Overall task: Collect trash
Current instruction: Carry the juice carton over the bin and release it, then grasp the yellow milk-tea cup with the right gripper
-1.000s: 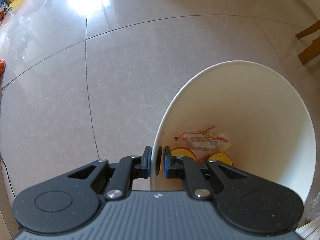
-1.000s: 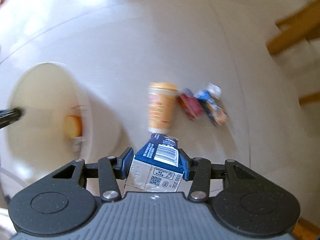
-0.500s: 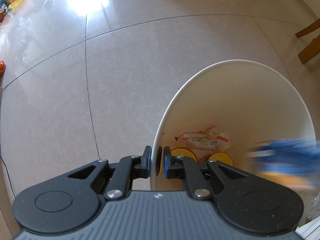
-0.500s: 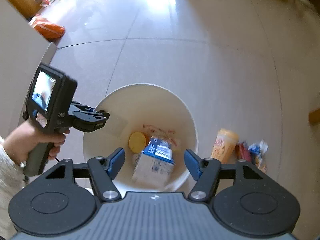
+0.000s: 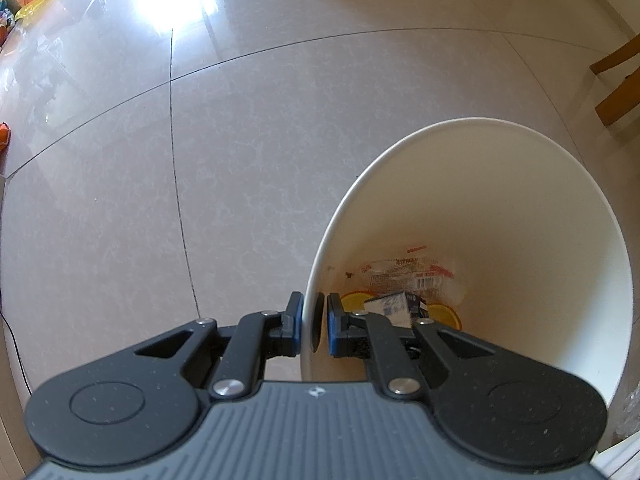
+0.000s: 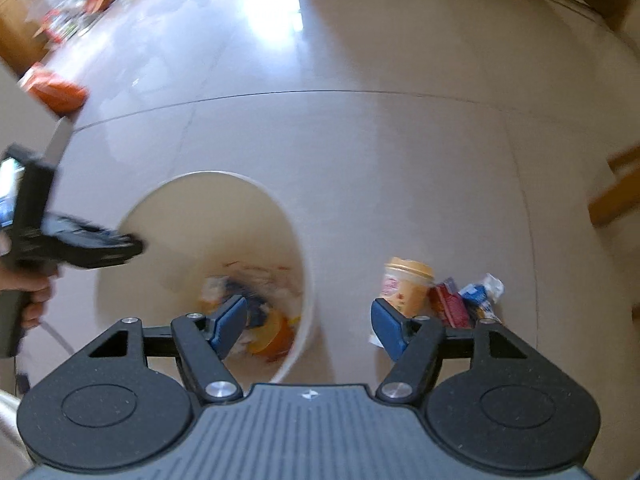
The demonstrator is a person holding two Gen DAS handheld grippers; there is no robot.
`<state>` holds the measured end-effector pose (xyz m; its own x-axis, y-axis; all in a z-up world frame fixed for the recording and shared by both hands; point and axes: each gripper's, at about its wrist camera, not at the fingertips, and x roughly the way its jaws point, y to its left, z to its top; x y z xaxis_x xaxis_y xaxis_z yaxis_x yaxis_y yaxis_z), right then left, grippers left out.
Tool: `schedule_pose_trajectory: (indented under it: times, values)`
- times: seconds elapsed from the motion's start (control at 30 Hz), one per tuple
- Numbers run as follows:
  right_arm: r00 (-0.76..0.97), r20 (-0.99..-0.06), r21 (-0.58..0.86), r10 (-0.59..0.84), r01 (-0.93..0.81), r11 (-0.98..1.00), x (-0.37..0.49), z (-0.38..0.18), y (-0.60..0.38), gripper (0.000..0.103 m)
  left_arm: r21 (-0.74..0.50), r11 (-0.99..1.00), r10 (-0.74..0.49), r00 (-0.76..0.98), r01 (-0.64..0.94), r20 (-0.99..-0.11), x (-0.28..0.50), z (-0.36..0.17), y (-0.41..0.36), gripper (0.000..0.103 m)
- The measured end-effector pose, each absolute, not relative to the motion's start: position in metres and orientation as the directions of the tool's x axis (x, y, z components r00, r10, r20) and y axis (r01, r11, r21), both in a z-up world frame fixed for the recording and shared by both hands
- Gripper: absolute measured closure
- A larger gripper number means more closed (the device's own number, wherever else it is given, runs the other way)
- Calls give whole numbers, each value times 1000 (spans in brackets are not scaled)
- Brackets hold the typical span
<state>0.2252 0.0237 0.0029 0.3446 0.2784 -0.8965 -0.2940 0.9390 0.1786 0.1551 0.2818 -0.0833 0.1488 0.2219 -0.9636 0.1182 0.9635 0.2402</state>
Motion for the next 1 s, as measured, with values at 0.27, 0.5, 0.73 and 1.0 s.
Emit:
schedule_pose_trajectory:
  times: [0.27, 0.5, 0.73, 1.0]
  values:
    - [365, -895, 201, 255, -180, 963, 236, -68, -27, 30, 238, 964, 220, 147, 118, -964, 155, -84, 283, 93]
    - [345, -889, 289, 302, -89, 953, 249, -145, -50, 30, 232, 965, 215, 142, 119, -966, 156, -84, 284, 93]
    - [324, -900, 300, 291, -22, 954, 263, -210, -50, 30, 230, 966, 213, 141, 120, -967, 157, -85, 285, 93]
    - [295, -930, 235, 220, 18, 972, 284, -271, -41, 25, 229, 965, 212, 139, 125, -967, 156, -86, 284, 93]
